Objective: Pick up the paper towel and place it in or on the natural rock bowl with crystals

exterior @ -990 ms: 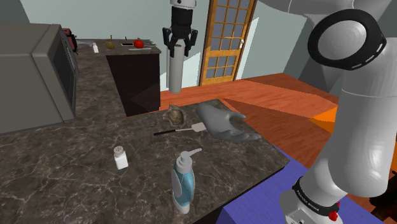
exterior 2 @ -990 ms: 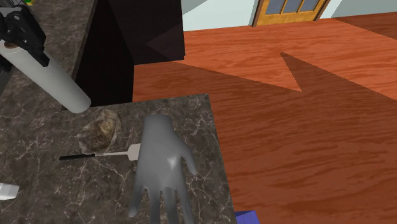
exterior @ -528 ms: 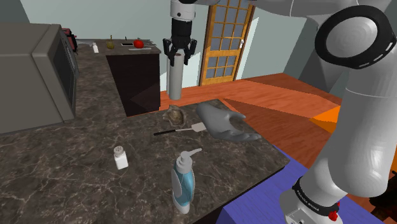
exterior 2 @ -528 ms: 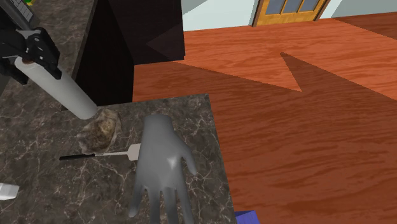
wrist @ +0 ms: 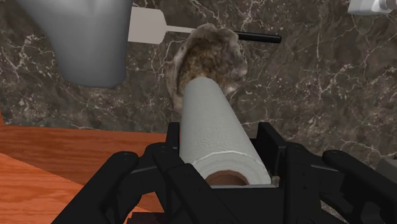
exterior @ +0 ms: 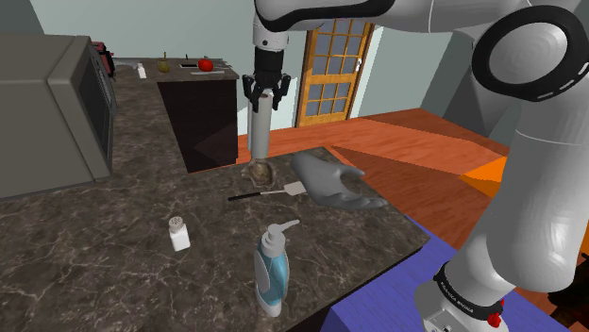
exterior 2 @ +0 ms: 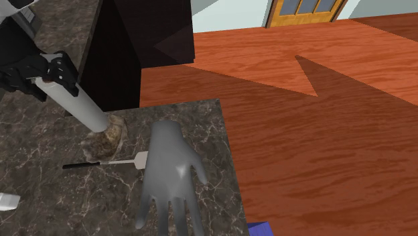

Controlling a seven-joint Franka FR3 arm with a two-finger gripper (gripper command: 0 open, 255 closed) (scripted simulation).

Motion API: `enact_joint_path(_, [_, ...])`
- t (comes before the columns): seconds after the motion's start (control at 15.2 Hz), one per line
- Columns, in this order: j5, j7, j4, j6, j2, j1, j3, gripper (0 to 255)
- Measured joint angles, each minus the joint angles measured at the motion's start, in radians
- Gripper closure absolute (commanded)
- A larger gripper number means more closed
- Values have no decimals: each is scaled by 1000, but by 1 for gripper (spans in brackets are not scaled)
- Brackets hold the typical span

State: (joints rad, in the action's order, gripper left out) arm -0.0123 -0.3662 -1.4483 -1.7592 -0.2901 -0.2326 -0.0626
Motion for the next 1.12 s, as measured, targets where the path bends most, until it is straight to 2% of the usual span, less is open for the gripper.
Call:
enact_joint_path(0.2, [0,-1,-33,-37,-3,-1,0,255])
enact_joint_path(0.59, [0,-2,-40,-45,-4,-1,0,255])
enact_joint_path(0.66, [-1,-2,-40,-45,-4,-1,0,0])
enact_joint_path(1.12, [-1,-4,-18,-29,-10,-2,-1,0])
